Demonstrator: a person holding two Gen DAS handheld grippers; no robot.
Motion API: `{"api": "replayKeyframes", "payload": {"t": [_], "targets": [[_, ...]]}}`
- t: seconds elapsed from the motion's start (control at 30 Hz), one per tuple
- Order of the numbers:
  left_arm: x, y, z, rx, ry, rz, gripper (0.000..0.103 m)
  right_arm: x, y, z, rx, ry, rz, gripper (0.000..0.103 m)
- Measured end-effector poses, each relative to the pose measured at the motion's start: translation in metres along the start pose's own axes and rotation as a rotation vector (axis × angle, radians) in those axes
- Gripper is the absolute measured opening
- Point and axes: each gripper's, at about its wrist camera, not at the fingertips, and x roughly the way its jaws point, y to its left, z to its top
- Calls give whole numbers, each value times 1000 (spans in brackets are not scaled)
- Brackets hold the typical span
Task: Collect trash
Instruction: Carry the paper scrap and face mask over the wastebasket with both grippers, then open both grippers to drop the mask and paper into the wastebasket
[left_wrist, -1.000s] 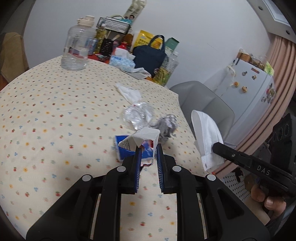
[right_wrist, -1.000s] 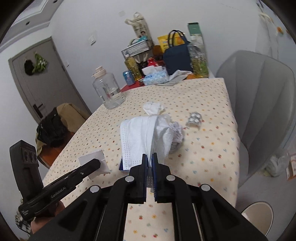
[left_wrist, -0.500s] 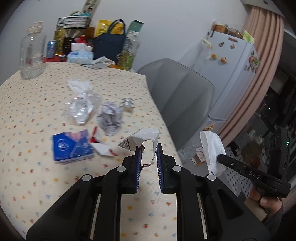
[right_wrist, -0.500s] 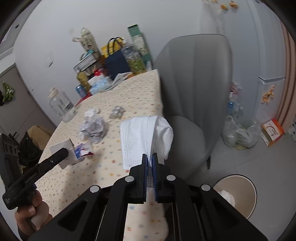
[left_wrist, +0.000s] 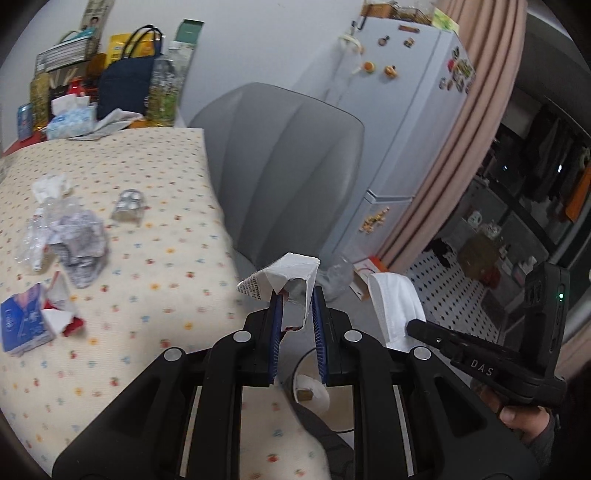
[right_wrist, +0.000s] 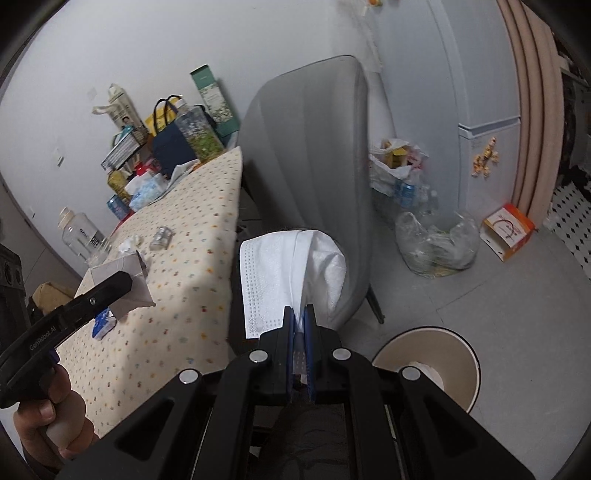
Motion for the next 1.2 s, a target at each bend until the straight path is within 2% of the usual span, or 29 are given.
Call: {"api": "replayKeyframes", "payload": {"t": [0.47,0.7,1.03,1.07,1.1,1.13,1.2], "targets": [[81,-75,-19,100,155,-61,16,10,-71,-24,105,53,-54,7],[110,-85,-37,115,239,-64,16,35,-97,-39,152,102,-71,7],[135,-86,-45,112,299,-51,16,78,-129,-60,230,178,-86,11],[137,-85,-46,109,304,-52,16,81,-133,-62,242,182,-84,12],[138,-85,-46,107,309,-53,16,83,-136,-64,255,185,-80,19],[140,-85,-46,109,312,-52,16,83,-138,-64,263,183,-78,33],[143,-86,-48,113,319,-50,16,81,-142,-66,271,167,-78,48]]}}
